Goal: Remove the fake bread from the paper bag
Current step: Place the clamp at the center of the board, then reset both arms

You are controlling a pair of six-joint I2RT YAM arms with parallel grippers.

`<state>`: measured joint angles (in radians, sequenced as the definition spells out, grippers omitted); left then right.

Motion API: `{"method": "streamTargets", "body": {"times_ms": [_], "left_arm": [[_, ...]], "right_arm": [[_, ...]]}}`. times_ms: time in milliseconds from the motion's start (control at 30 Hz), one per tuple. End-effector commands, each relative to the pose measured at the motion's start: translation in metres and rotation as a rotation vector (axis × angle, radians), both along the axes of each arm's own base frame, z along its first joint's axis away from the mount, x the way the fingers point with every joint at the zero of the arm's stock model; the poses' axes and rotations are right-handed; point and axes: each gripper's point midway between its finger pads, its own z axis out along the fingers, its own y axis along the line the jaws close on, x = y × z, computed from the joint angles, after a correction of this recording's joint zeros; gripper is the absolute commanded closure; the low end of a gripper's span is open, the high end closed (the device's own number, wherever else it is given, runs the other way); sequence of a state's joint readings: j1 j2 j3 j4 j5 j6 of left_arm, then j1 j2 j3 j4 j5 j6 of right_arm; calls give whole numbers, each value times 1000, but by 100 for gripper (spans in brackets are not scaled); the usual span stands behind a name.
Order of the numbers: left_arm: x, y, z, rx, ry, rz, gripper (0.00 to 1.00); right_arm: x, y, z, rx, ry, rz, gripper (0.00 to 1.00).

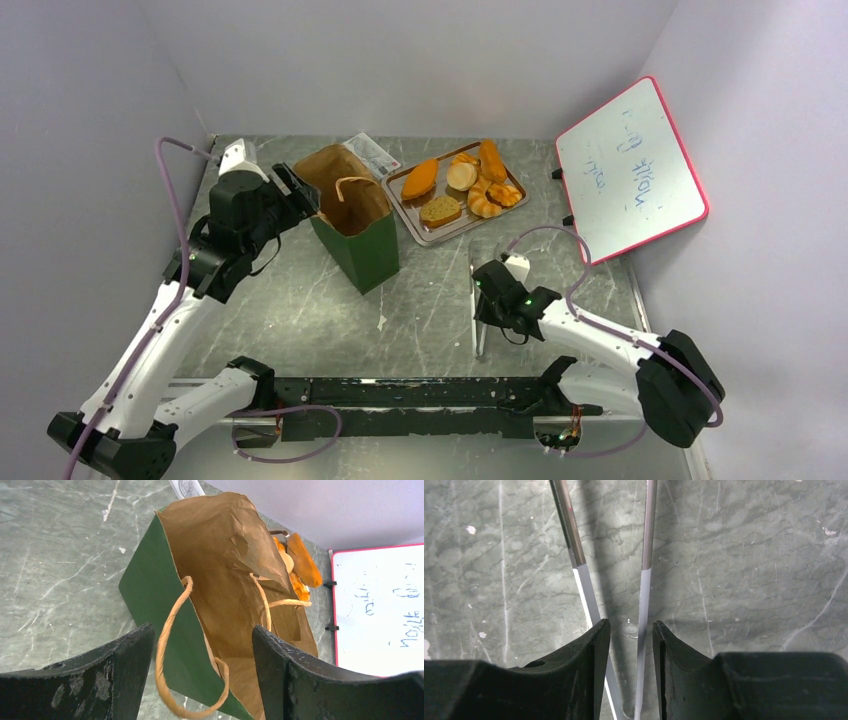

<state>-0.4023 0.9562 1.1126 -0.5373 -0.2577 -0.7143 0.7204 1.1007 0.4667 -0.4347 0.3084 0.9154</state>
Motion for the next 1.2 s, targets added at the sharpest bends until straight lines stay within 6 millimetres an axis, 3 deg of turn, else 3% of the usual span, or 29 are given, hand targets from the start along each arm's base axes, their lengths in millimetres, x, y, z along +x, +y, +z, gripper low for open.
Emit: {"method": "streamTargets", "body": {"times_ms": [0, 233, 267, 300, 467, 633, 767, 800, 833, 867, 900, 1000, 1167], "left_arm": [[-11, 20, 22, -3, -57, 73, 34], [-18, 31, 38, -6, -88, 116, 32], [-20, 33, 41, -8, -95, 124, 32], [-21, 35, 44, -9, -101, 132, 32], [-29, 48, 57, -14, -132, 186, 32], [-41, 71, 70, -18, -192, 284, 32], [-44, 91, 74, 12, -217, 383, 32], [-43, 95, 73, 24, -223, 405, 26], [-42, 100, 73, 34, -236, 432, 5], [-40, 104, 73, 43, -245, 462, 1], [-38, 109, 73, 60, -256, 491, 1], [-26, 121, 69, 125, -274, 578, 1], [-3, 139, 49, 356, -215, 708, 1]], "right_arm": [[7, 1, 17, -8, -50, -26, 62], [8, 3, 28, -17, -79, -37, 57], [9, 2, 29, -21, -84, -40, 45], [9, 1, 30, -25, -87, -45, 41], [10, -2, 39, -30, -113, -64, 40], [15, -6, 61, -46, -181, -90, 40], [29, -8, 95, -75, -273, -95, 40], [35, -9, 105, -98, -302, -96, 40], [42, -10, 116, -123, -331, -98, 40], [51, -11, 129, -149, -368, -102, 40], [59, -12, 142, -179, -411, -106, 38], [86, -24, 177, -284, -551, -194, 4], [131, -41, 218, -371, -735, -268, 0]]}}
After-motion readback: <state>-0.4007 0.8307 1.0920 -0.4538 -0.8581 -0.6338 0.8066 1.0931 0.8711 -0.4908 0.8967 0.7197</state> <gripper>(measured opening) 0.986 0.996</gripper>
